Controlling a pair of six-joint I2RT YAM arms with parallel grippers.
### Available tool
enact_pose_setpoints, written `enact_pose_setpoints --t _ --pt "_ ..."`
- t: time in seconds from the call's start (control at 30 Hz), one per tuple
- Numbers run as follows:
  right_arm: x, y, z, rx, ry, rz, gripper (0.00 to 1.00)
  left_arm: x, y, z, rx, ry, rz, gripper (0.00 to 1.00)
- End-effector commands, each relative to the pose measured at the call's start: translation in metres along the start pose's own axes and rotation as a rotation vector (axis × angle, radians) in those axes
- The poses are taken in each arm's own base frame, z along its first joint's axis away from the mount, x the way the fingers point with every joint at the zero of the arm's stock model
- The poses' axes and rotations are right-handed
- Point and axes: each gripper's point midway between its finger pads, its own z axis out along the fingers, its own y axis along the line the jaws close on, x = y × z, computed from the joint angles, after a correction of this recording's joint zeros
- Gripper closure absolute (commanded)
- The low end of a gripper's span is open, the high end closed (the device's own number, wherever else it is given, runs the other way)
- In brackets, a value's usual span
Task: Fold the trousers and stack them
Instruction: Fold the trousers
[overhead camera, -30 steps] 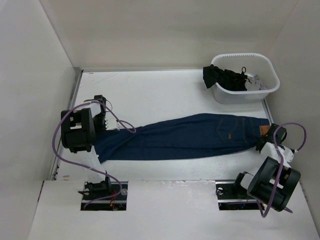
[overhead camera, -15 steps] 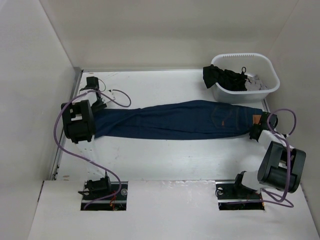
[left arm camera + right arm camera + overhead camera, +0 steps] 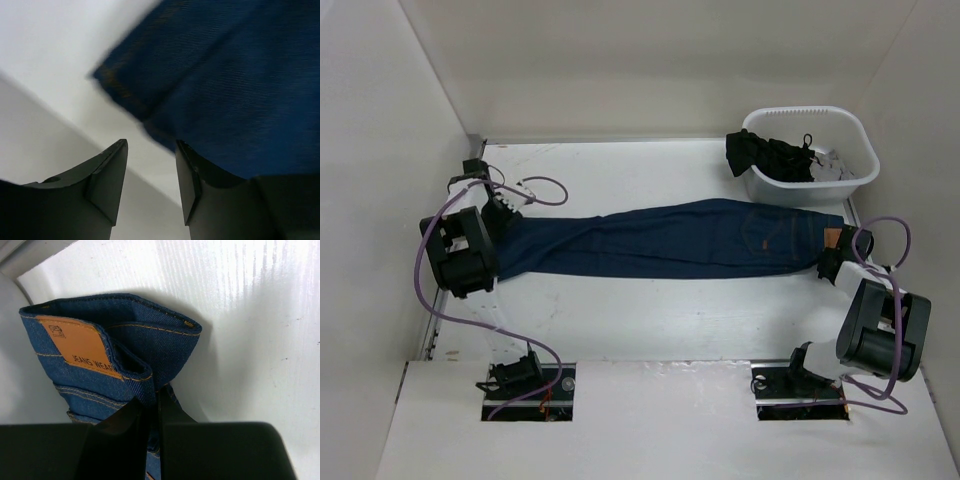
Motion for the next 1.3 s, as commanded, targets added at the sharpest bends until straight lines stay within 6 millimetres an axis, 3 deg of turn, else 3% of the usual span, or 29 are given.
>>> enact_pose_setpoints --t 0.0,0.13,0.33,0.53,0.8,0.97,1.03,1.1,1.27 --pt "0.0 0.015 -0.004 -0.062 -0.007 -0.025 0.94 -0.008 -0.047 0.005 0.206 -0.042 -0.072 0.58" --pt "0.001 0.015 -0.005 -0.056 -0.009 -0.032 0.94 -0.013 -0.038 0.015 0.167 -0.053 -0.094 0.55" --pt "0.0 0.015 -0.007 -0.055 -0.013 -0.044 0.94 -0.005 -0.018 0.027 0.077 0.0 -0.102 0.55" --pt "0.0 0.016 -0.006 -0.06 -0.014 -0.063 0.94 -0.016 0.014 0.013 -0.045 -0.051 -0.154 0.5" --pt "0.0 0.018 -0.004 -0.06 -0.014 -0.071 0.94 -0.011 0.007 0.025 -0.002 -0.004 -0.12 0.51" --pt "0.0 0.02 -0.004 -0.062 -0.015 -0.069 0.94 0.008 -0.02 0.037 0.12 0.09 -0.111 0.68" --pt "-0.001 0.02 -0.004 -0.063 -0.017 -0.066 0.94 0.013 -0.025 0.037 0.138 0.111 -0.111 0.86" --pt "-0.002 0.02 -0.003 -0.061 -0.018 -0.067 0.94 0.011 -0.013 0.035 0.085 0.097 -0.131 0.93" --pt "0.0 0.021 -0.002 -0.064 -0.016 -0.071 0.94 -0.002 0.019 0.011 -0.059 0.05 -0.142 0.93"
